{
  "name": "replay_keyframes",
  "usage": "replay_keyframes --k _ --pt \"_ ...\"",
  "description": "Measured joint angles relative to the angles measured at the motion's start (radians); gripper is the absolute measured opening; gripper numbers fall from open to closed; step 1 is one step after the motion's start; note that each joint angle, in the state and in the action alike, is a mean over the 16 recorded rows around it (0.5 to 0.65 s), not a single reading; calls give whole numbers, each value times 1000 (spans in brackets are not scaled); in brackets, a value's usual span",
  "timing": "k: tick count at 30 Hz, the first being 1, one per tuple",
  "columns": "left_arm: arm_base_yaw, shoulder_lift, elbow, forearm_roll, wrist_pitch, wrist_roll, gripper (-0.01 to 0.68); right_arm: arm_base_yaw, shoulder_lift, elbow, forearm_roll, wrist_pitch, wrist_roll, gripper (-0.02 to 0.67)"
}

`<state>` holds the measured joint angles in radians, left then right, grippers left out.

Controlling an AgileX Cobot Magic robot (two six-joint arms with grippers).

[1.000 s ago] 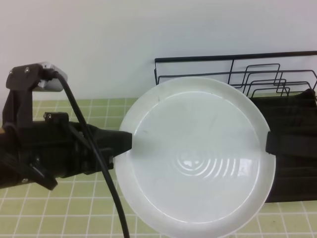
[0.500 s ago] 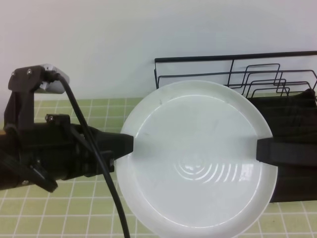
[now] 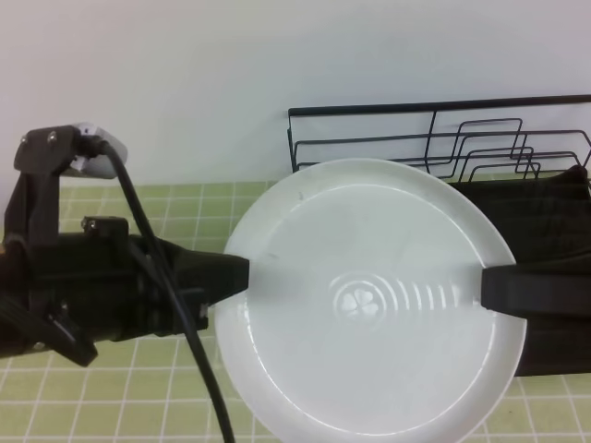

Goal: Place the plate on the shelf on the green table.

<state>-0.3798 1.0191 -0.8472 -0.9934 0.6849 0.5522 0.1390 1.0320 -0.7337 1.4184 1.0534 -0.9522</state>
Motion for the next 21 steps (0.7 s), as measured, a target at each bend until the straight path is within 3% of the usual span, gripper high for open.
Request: replay_keyframes --k 5,15,21 --pt "0 0 0 -27 23 8 118 0 0 0 -38 -11 -8 5" --pt "0 -1 0 -91 82 13 395 -1 -2 0 -162 -123 -26 0" --pt "0 -4 0 -125 110 19 459 -1 -3 -2 -287 -251 -18 0"
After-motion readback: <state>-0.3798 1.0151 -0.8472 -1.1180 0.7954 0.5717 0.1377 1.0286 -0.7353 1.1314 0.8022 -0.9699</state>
